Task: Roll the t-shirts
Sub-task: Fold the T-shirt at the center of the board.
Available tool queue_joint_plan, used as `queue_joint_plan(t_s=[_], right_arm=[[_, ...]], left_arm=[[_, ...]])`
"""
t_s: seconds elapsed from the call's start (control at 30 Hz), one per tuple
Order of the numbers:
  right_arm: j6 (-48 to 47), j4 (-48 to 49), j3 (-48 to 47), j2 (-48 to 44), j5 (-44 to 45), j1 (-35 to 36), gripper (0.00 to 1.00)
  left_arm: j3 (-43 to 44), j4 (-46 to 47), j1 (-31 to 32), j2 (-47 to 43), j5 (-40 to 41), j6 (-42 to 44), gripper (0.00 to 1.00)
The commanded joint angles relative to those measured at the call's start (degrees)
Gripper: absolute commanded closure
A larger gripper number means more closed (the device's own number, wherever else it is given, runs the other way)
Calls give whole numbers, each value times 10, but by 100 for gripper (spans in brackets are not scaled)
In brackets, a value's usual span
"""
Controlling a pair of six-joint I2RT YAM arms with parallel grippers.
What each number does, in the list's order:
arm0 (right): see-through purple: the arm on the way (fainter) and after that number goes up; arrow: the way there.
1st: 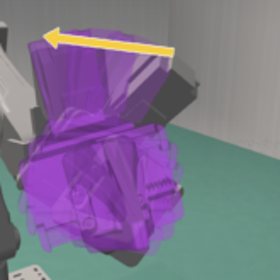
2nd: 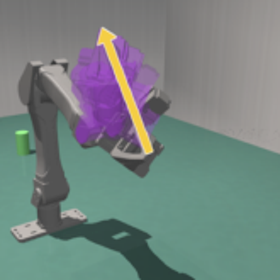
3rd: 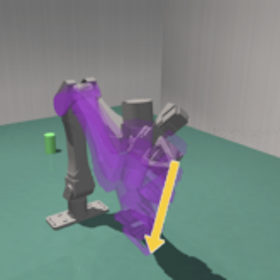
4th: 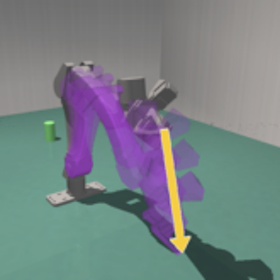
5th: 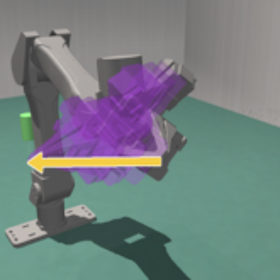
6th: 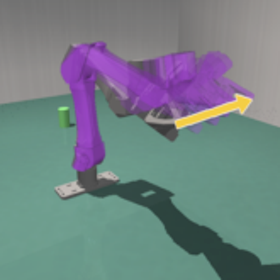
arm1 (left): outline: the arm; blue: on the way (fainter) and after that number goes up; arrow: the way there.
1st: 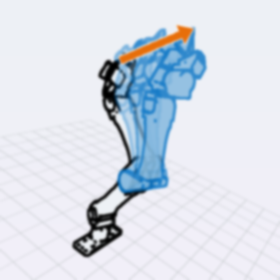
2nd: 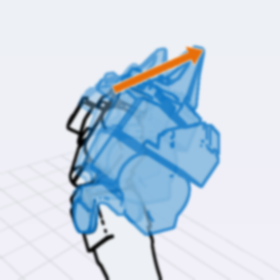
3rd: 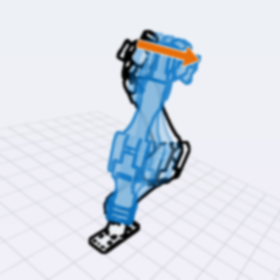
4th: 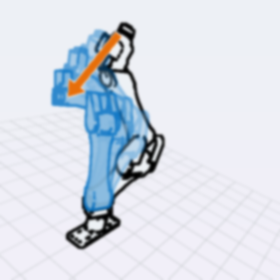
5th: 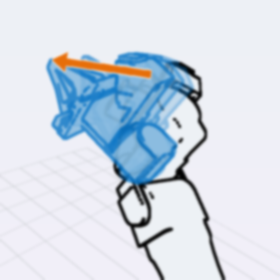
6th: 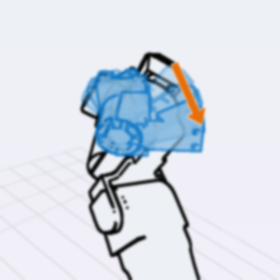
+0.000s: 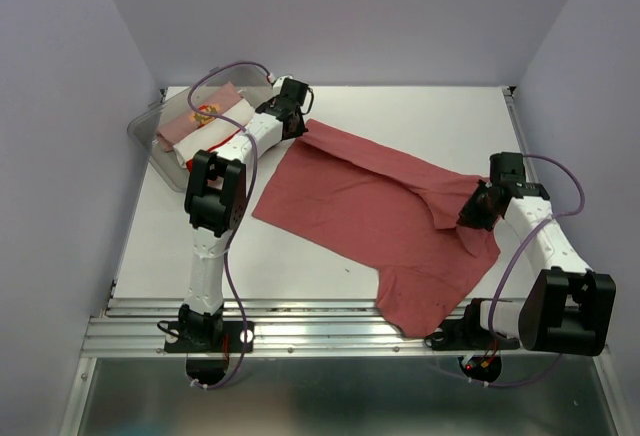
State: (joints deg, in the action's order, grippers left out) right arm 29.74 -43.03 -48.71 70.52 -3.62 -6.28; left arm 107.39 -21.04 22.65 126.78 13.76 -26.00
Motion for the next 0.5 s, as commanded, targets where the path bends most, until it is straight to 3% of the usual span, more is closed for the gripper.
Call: queue_joint_plan(t_s=[0.0,0.03,0.13,0.27,0.47], right_arm=[[-12,-12,-5,-6,-13,10,99],[-10,-18,-8,-4,-8,10,95],[0,-41,-16,5,15,10,51],[31,-59,-31,-20,93,10,42],[70,-70,-19,-14,87,-63,45]], left_arm=[[2,-4,-4,-5,15,12,100],[0,-5,-5,-4,15,13,100],[-3,-3,-5,-4,12,13,100],[-6,-2,-4,-5,7,14,100],[-10,-1,-4,-7,-2,16,100]])
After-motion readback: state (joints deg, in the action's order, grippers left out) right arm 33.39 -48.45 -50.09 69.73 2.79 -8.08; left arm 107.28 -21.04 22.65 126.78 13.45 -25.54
